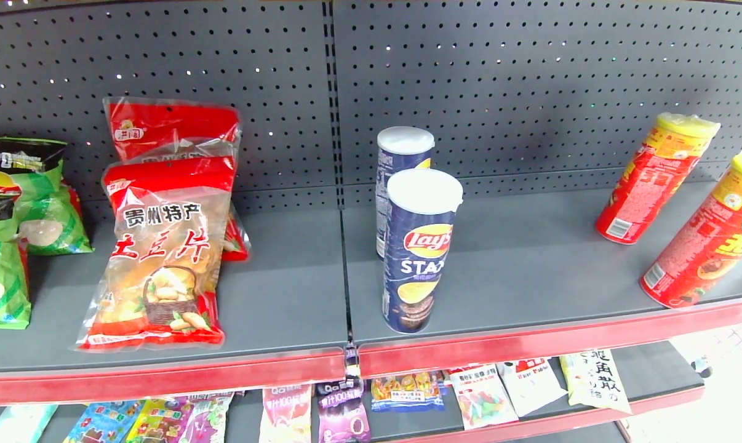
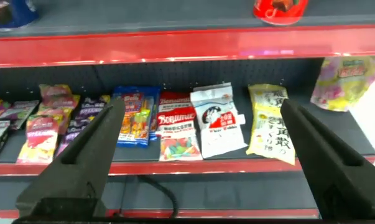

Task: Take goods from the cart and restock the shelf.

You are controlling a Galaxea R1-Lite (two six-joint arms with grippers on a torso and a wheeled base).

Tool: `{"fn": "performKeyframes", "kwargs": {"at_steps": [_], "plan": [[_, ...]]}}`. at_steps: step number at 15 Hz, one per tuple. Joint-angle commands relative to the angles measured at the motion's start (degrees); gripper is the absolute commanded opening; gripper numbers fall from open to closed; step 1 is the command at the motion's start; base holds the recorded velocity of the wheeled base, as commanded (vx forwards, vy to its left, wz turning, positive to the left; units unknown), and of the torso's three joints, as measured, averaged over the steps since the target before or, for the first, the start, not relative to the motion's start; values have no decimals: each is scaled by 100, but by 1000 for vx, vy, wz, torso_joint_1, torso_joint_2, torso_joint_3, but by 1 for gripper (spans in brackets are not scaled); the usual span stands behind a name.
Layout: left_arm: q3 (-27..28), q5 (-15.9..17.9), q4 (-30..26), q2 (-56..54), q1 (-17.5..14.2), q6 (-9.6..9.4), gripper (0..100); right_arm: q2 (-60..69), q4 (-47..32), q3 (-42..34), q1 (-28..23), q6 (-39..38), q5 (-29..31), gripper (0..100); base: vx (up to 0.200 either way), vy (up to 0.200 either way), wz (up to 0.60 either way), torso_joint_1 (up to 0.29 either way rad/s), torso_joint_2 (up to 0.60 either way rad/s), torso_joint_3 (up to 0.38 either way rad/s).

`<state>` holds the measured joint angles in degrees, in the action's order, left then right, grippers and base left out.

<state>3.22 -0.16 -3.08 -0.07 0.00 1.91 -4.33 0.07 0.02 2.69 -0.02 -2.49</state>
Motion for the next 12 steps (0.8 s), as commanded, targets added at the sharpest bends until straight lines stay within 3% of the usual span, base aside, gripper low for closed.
{"fn": "performKeyframes", "kwargs": {"at_steps": [1, 2, 5, 6, 7, 12], "plan": [[-102, -230, 54, 7, 0, 63, 100, -7, -7, -2, -23, 2, 3, 100, 0, 0, 0, 0, 0, 0], [-111, -248, 54, 7, 0, 81, 100, 2, -7, -2, -32, -6, 11, 100, 0, 0, 0, 0, 0, 0], [-313, 218, 317, 7, 0, -385, 100, 2, -7, -2, -32, -6, 3, 100, 0, 0, 0, 0, 0, 0], [-313, 218, 317, 7, 0, -385, 100, 2, -7, -2, -32, -6, 3, 100, 0, 0, 0, 0, 0, 0], [-313, 183, 300, 7, 0, -209, 100, 2, -7, -2, -41, 2, 3, 100, 0, 0, 0, 0, 0, 0], [-313, 174, 308, 7, 0, -209, 100, 20, -7, -2, -41, 2, 3, 100, 0, 0, 0, 0, 0, 0]]}}
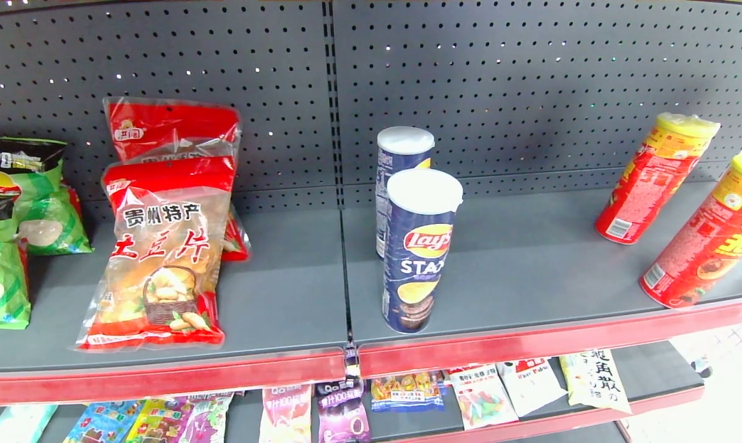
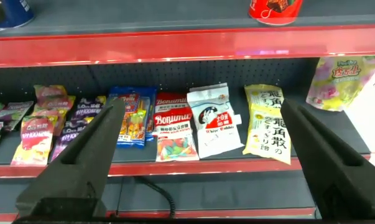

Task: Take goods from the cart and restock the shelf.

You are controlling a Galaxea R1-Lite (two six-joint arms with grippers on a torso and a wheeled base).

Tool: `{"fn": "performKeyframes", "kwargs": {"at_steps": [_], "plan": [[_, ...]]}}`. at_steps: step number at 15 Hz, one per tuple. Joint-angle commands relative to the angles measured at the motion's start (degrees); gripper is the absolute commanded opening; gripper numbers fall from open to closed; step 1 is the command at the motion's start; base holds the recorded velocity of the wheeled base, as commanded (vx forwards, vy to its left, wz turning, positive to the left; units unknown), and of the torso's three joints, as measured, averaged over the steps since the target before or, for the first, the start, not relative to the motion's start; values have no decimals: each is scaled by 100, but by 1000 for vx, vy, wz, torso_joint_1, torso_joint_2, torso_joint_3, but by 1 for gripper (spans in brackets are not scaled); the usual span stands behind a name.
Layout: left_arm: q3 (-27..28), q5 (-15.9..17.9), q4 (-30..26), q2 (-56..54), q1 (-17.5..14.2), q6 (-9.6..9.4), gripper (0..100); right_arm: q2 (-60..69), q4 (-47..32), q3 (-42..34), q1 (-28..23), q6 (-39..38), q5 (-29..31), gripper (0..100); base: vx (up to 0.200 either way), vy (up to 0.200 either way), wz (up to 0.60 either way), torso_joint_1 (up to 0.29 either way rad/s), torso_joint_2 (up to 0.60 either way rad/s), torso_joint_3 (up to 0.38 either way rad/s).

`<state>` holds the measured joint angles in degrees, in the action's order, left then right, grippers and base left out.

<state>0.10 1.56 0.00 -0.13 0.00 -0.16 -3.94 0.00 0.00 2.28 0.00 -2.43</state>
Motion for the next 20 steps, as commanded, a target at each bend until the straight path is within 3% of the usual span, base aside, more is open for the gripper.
{"fn": "performKeyframes", "kwargs": {"at_steps": [1, 6, 10, 20], "plan": [[-1, 2, 0, 13, 0, -2, 100, -19, 0, 0, 1, 0, -4, 100, 0, 0, 0, 0, 0, 0], [-1, 2, 0, 13, 0, 7, 100, 288, 0, 0, -184, 0, -4, 100, -200, 0, 0, 10, 2, 2], [-1, 2, 0, 13, 0, 7, 100, 359, 0, 0, -210, 0, -4, 100, 0, 0, 0, 0, 0, 0], [-1, 2, 0, 13, 0, 7, 100, 359, 0, 0, -210, 44, -12, 100, 0, -200, 0, 4, 3, 1]]}}
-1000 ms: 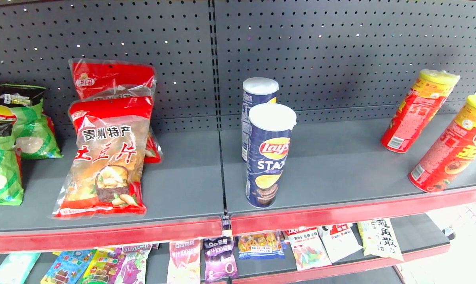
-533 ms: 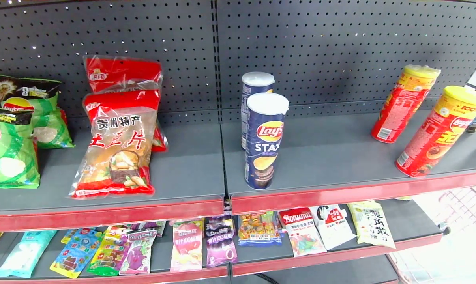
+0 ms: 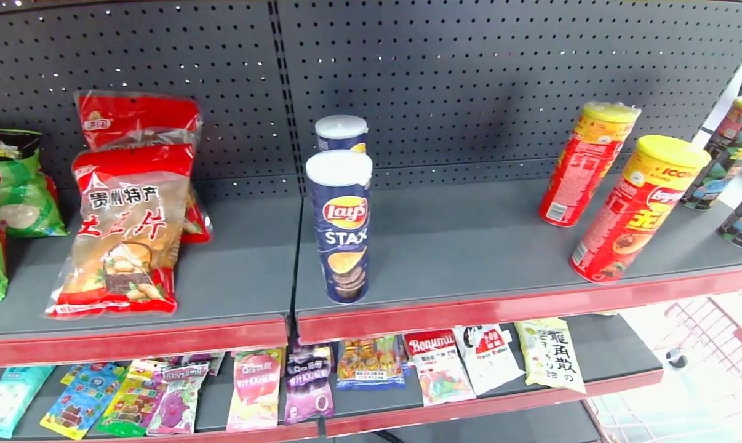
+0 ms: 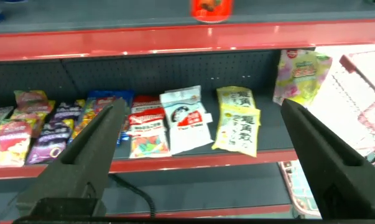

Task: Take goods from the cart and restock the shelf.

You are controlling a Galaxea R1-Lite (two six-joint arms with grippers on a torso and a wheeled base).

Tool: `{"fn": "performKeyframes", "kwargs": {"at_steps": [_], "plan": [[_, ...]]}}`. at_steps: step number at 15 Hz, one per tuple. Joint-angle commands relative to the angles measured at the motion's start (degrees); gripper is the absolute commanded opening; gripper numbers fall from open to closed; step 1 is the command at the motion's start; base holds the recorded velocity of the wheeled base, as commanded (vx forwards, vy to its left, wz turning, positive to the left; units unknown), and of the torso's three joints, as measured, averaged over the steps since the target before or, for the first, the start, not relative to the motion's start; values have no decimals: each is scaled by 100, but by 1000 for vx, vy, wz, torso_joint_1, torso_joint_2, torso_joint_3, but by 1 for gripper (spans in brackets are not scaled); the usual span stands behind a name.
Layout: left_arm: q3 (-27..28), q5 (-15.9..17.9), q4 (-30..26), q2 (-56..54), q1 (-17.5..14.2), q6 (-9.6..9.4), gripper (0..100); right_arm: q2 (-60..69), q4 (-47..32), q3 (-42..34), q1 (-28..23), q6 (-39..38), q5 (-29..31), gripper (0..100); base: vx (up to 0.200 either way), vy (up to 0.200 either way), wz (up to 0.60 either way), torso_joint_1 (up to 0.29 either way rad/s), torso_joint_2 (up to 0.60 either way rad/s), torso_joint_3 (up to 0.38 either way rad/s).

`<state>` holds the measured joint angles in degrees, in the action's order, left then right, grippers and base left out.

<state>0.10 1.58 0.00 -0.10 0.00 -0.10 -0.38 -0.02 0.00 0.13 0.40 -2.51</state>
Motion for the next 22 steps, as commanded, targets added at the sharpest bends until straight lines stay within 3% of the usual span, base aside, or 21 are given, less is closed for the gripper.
{"fn": "performKeyframes", "kwargs": {"at_steps": [1, 20, 22], "plan": [[-1, 0, 0, 10, 0, 1, 100, 3, 2, 0, 4, 4, -4, 100, 0, -200, 0, 2, -2, 2], [-1, 0, 0, 10, 0, 1, 100, 3, 2, 0, 4, -5, 5, 100, 0, -200, 0, 3, 3, 1], [-1, 0, 0, 10, 0, 1, 100, 3, 2, 0, 4, -5, 5, 100, 0, 0, 0, 0, 0, 0]]}}
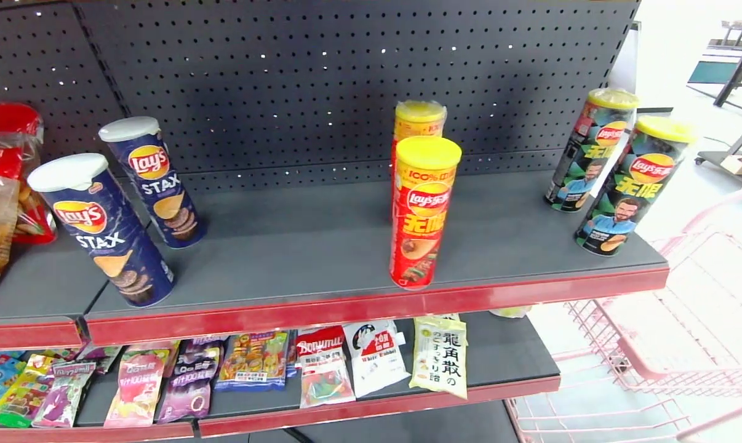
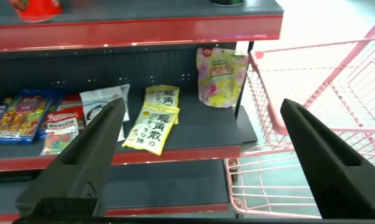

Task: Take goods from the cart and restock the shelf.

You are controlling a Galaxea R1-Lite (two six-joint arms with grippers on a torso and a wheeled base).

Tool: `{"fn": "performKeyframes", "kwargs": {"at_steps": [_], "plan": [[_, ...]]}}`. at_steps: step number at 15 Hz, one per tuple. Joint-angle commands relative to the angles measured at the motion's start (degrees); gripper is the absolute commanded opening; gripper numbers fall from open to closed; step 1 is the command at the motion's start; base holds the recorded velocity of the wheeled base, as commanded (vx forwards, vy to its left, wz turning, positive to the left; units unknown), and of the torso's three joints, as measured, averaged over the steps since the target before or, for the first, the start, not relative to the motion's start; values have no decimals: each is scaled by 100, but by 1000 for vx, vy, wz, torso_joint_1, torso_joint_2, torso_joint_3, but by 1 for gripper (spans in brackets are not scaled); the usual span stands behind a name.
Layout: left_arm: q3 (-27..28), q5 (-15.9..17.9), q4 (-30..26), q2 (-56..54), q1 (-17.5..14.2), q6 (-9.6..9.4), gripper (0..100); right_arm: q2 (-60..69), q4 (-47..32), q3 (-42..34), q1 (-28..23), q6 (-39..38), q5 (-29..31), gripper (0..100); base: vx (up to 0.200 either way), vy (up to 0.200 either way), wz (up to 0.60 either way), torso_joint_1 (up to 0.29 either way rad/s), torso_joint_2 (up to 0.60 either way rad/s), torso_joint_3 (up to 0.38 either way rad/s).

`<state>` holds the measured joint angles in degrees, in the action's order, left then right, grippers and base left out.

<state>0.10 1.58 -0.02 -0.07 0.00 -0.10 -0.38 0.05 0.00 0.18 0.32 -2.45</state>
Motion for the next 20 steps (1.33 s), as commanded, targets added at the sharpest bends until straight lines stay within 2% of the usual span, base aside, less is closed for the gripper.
{"fn": "performKeyframes", "kwargs": {"at_steps": [1, 4, 13, 18, 20], "plan": [[-1, 0, 2, 7, 0, 1, 100, 3, -5, 0, -1, 3, -1, 100, 0, 0, 0, 0, 0, 0], [-1, 0, 2, 7, 0, 1, 100, 3, -5, 0, -1, 3, -1, 100, 0, 0, 400, 2, -2, 3], [-1, 0, 2, 7, 0, 1, 100, 3, -5, 0, -1, 3, -1, 100, 0, 0, 0, 0, 0, 0], [-1, 0, 2, 7, 0, 1, 100, 3, -5, 0, -1, -5, -1, 100, 0, -200, 0, 3, 0, 1], [-1, 0, 2, 7, 0, 1, 100, 3, -5, 0, -1, -5, -1, 100, 0, 0, 0, 0, 0, 0]]}}
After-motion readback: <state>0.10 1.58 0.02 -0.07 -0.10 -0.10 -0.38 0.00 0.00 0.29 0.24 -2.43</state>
